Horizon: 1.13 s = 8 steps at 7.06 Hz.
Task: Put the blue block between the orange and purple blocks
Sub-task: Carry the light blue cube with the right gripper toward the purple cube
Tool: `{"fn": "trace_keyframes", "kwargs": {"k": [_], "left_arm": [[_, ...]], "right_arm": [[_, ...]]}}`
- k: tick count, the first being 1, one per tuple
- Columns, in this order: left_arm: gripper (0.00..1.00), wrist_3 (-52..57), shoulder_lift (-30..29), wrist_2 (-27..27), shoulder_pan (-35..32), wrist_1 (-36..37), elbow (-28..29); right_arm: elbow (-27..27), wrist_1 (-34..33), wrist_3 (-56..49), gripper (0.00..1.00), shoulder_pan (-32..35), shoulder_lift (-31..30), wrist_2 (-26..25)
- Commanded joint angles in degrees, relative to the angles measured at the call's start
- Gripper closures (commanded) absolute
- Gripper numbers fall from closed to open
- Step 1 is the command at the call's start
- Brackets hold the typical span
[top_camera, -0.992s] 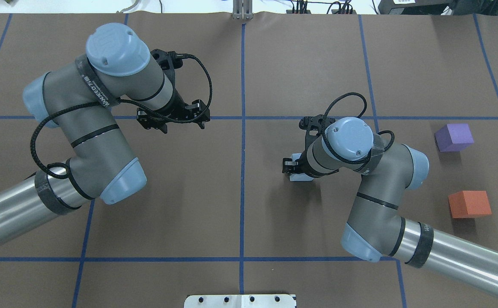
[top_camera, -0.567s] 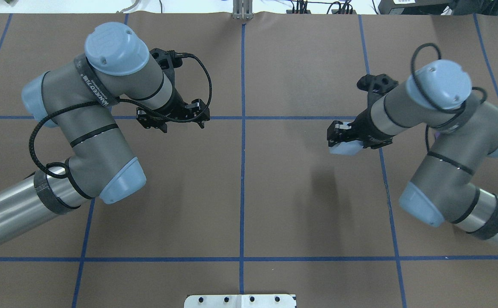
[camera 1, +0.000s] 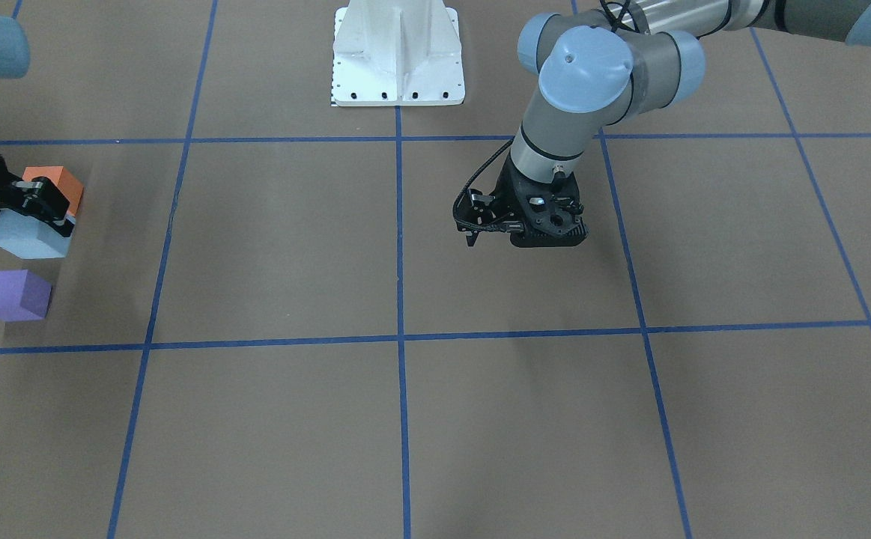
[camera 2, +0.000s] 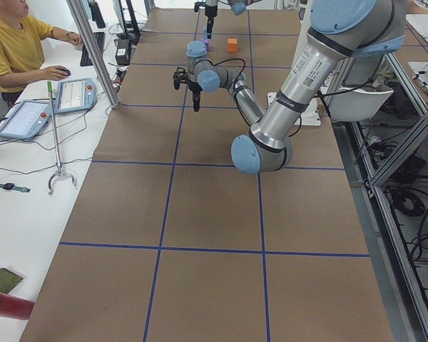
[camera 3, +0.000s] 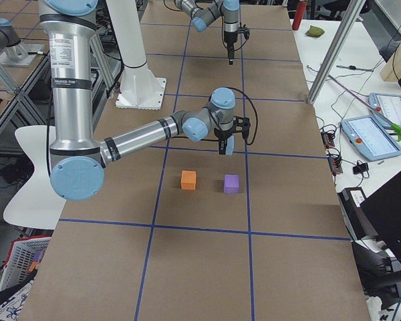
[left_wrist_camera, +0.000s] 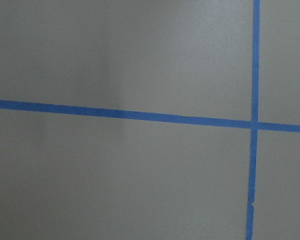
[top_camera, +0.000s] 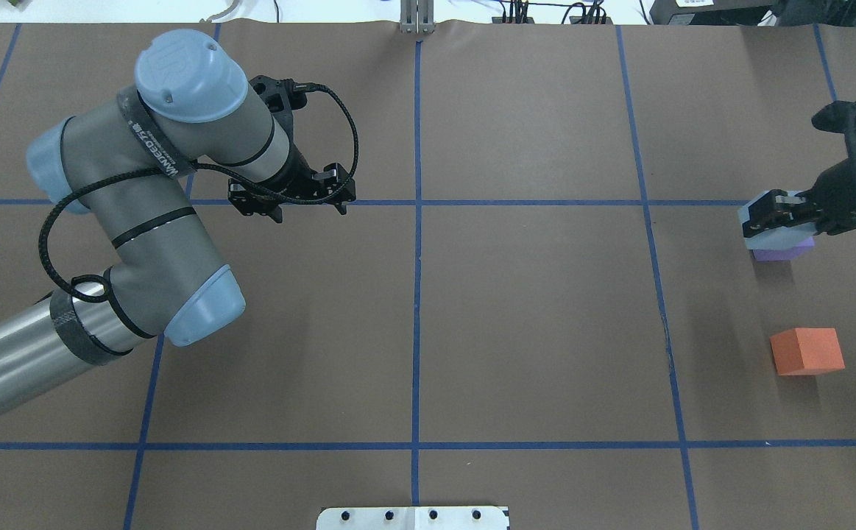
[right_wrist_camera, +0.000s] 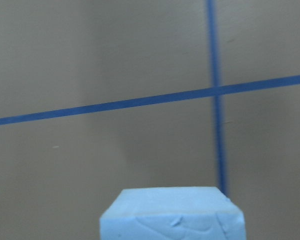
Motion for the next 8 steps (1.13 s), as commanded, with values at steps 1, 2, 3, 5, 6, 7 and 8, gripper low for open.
{"fn": "trace_keyframes", "kwargs": {"k": [1,2,3,5,6,7,8], "left_arm": [[0.00,0.0,0.2,0.0,-0.1,0.2,-0.4],[0.00,-0.1,0.3,0.0,-0.1,0.2,-0.4],[0.00,-0.1,0.3,0.0,-0.1,0.2,-0.4],[0.00,-0.2,0.3,0.0,-0.1,0.2,-0.5],[0.00,-0.2,0.3,0.0,-0.1,0.2,-0.5],[0.00,-0.3,0.2,0.0,0.0,0.2,-0.7],[0.00,-1.0,0.2,0.0,0.0,0.2,-0.8]], "right_arm": [[-0.1,0.1,-5.3,1.00,3.4,-4.4,0.5],[-0.2,0.1,-7.6,1.00,4.0,-5.4,0.4],[-1.2,0.2,-7.7,1.00,4.0,-5.5,0.1],[-3.5,0.3,-7.2,1.00,3.7,-5.2,0.2],[-4.2,0.3,-7.1,1.00,2.6,-5.3,0.2],[-4.9,0.4,-6.9,1.00,0.9,-5.3,-0.1],[-5.0,0.4,-6.8,1.00,-1.0,-5.3,-0.6]]}}
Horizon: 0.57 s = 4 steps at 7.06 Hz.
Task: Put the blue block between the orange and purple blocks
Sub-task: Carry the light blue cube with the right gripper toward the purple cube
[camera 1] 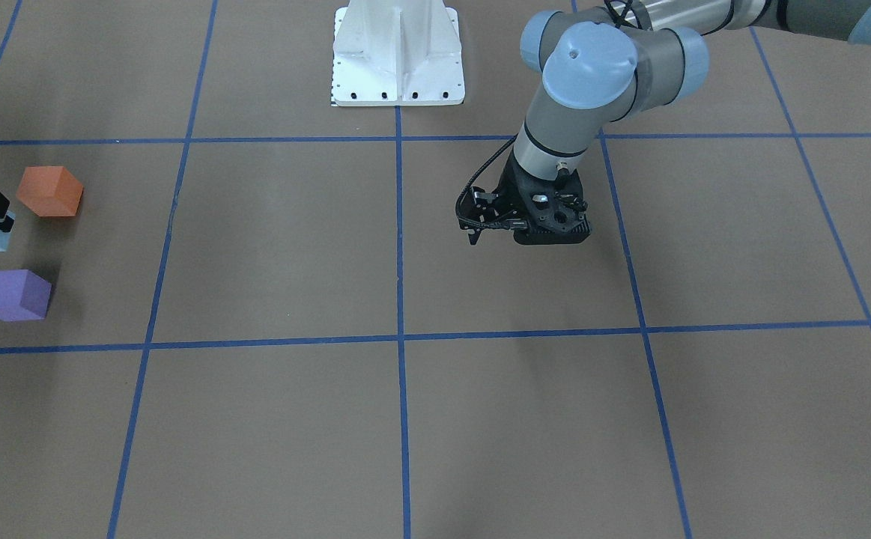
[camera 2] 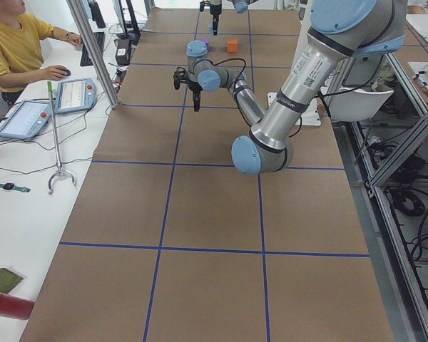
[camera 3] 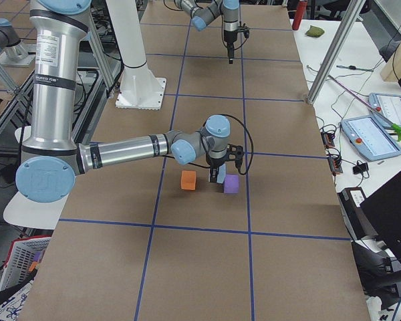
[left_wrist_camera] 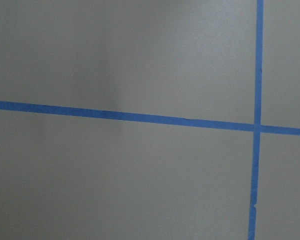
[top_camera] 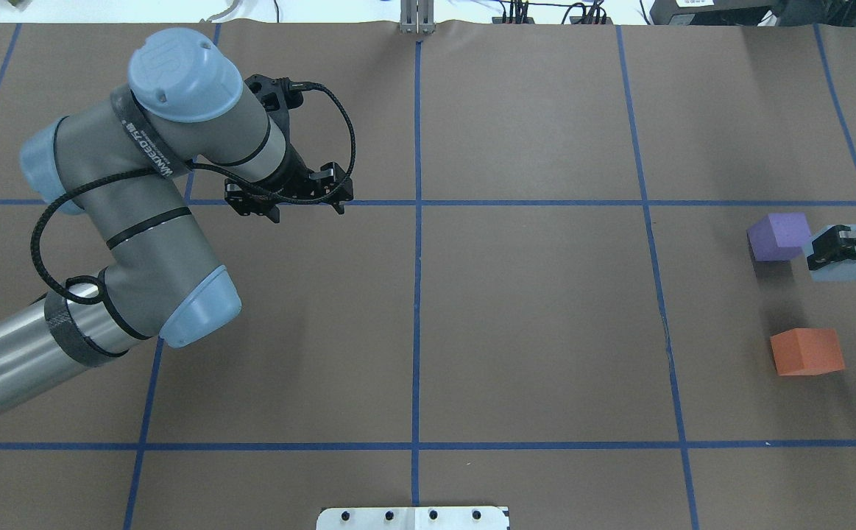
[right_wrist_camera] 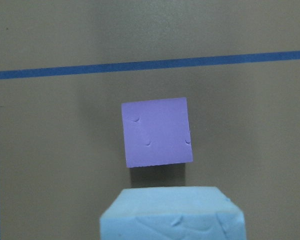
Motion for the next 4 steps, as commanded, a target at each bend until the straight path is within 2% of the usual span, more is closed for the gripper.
{"fn": "trace_keyframes", "kwargs": {"k": [1,3,4], "left_arm": [[0.00,-0.6,0.0,0.0,0.0,0.0,-0.5],[0.00,-0.6,0.0,0.0,0.0,0.0,-0.5],[0.00,-0.6,0.0,0.0,0.0,0.0,-0.6]], "right_arm": [[-1.2,1.8,0.3,1.00,-2.8,-0.2,-0.7],[-10.9,14.7,3.4,1.00,-3.6,0.6,-0.6],[-10.8,17.1,9.6,1.00,-5.2,0.7,-0.7]]}}
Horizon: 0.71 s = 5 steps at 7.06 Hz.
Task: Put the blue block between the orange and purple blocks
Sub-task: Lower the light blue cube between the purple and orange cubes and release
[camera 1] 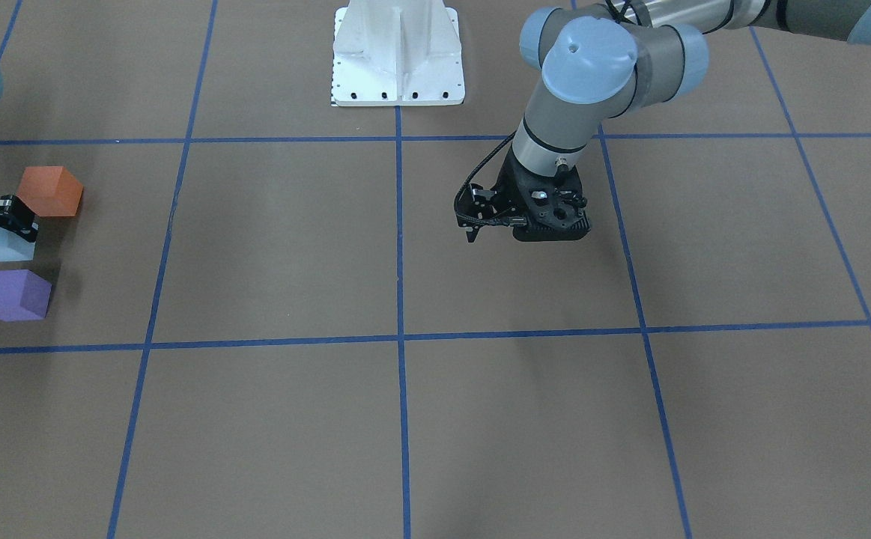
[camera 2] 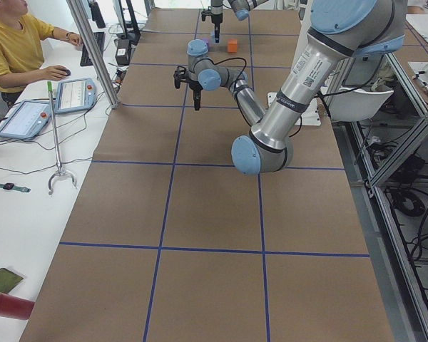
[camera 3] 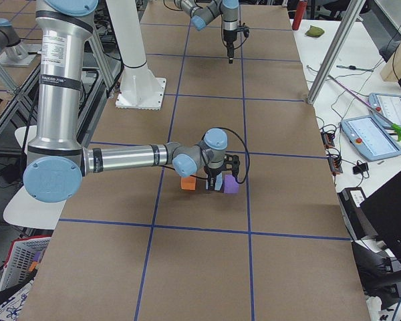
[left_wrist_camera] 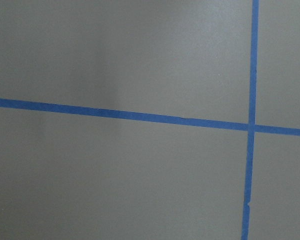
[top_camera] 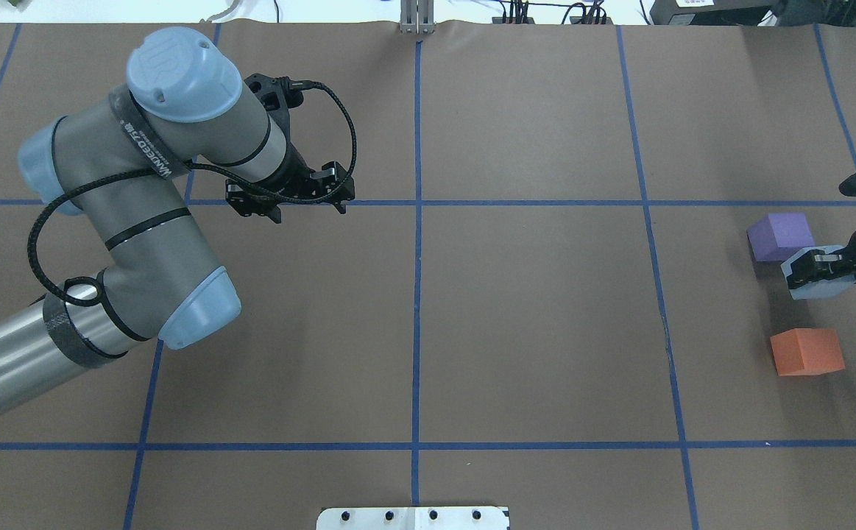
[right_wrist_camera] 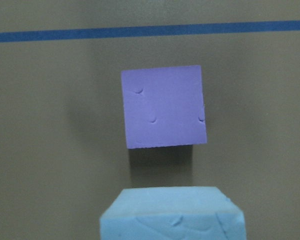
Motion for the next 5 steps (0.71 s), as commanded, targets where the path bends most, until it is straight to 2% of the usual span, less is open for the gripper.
{"fn": "trace_keyframes", "kwargs": {"k": [1,5], "left_arm": [[0.00,0.0,0.1,0.0,0.0,0.0,0.0],[0.00,-0.1,0.1,0.0,0.0,0.0,-0.1]], "right_arm": [[-2.3,6.8,6.3,1.00,-2.0,-0.4,0.0],[-2.6,6.9,6.4,1.00,-3.5,-0.4,-1.6]]}}
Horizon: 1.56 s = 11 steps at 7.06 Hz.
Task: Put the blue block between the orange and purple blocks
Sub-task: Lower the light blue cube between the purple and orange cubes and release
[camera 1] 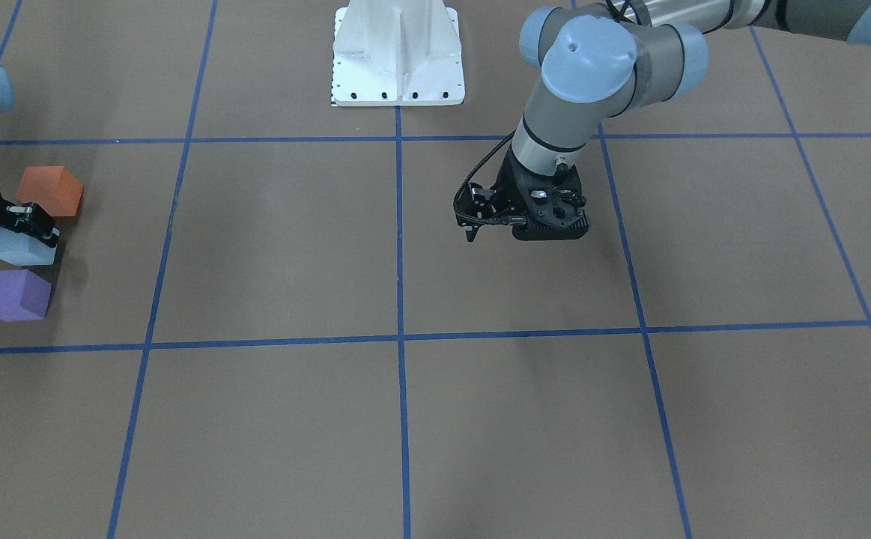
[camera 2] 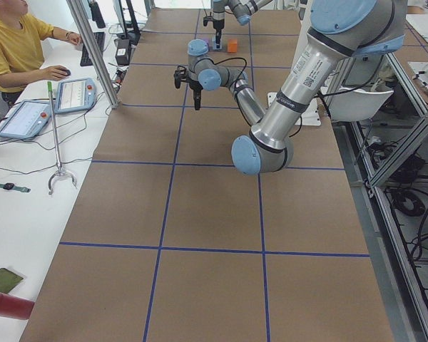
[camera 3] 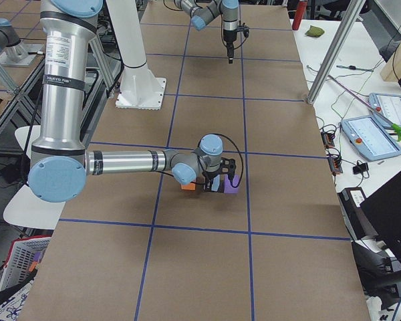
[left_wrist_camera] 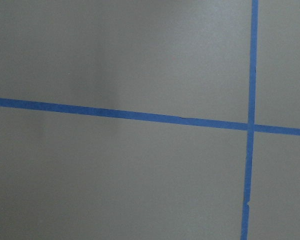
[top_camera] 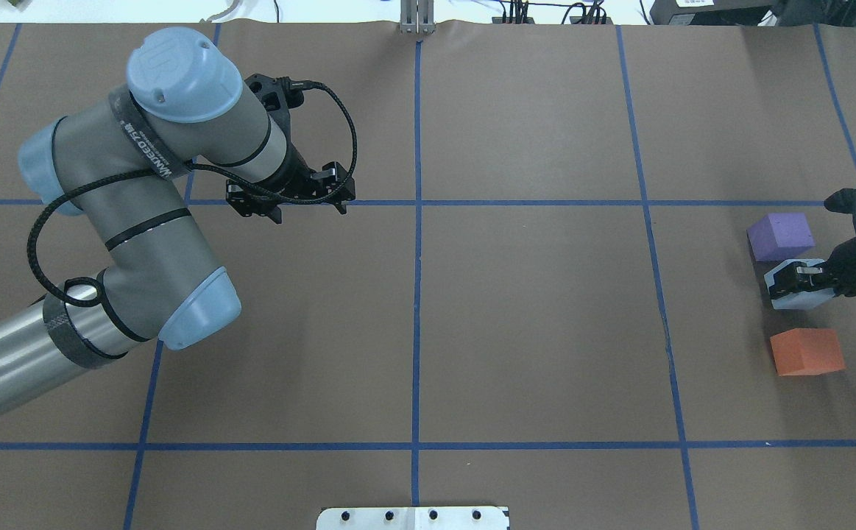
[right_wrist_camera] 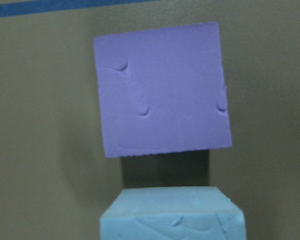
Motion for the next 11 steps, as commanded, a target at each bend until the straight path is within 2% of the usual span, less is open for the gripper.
{"fn": "trace_keyframes", "kwargs": {"k": [1,5,7,8,10,11], "left_arm": [[0.00,0.0,0.1,0.0,-0.1,0.0,0.0],[0.00,0.0,0.1,0.1,-0.1,0.0,0.0],[0.00,0.0,0.1,0.1,-0.1,0.0,0.0],[0.00,0.0,0.0,0.0,-0.1,0.1,0.0],[0.00,1.2,1.4,-0.7,-3.0,0.2,-0.4],[0.00,5.9,6.2,-0.8,-5.3,0.3,-3.9]], "right_arm": [[-0.3,0.1,0.0,1.00,-0.7,-0.1,-0.9],[-0.7,0.0,-0.1,0.98,-1.7,-0.1,-1.4],[-1.0,0.1,-0.3,0.00,-1.8,0.0,-2.4],[-0.5,0.1,-0.5,0.00,-1.8,0.0,-2.3],[5.1,0.1,-0.6,0.00,0.6,-2.4,-1.5],[7.7,-0.1,-1.2,0.00,4.8,-4.0,0.1]]}}
